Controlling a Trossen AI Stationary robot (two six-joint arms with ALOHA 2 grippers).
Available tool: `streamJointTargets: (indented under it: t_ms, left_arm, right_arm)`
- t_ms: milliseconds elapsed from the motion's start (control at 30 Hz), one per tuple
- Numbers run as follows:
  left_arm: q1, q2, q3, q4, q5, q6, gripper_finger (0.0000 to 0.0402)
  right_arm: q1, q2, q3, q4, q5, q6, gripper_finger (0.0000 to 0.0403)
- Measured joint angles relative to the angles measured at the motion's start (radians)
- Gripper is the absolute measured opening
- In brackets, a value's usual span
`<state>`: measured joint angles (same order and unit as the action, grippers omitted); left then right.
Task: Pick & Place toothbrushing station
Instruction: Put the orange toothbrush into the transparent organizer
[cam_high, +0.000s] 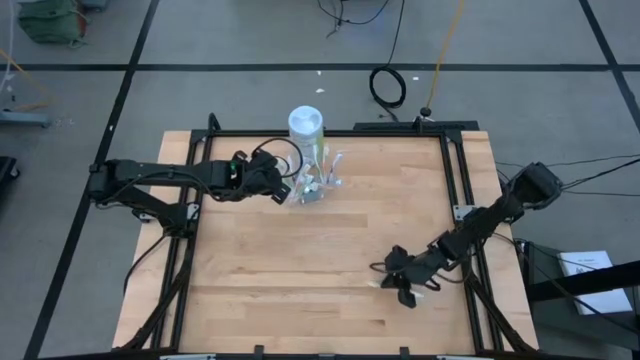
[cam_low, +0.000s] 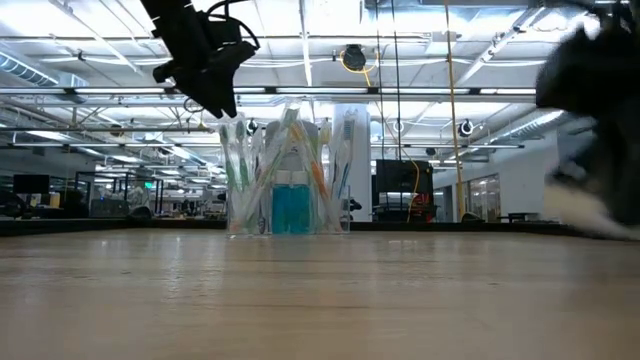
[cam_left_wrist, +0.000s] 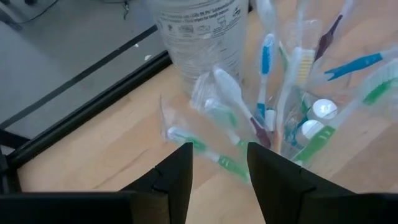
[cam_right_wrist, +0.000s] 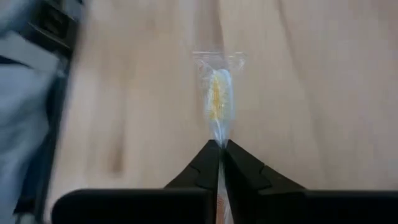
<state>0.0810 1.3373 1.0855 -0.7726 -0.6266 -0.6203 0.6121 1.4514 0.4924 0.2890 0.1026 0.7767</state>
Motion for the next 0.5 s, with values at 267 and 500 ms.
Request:
streamJointTargets:
  t_ms: [267, 500]
  left_arm:
    - [-0.070, 0.000, 0.000, 0.140, -0.066, 0.143, 0.0159]
    - [-0.206, 0.041, 0.000, 0.278, -0.183, 0.314, 0.0159]
  right_arm:
    - [-0.132, -0.075, 0.003, 0.218, 0.190, -0.333, 0.0001]
    - [-0.237, -0.074, 0.004, 0.298, 0.185, -0.471, 0.0000]
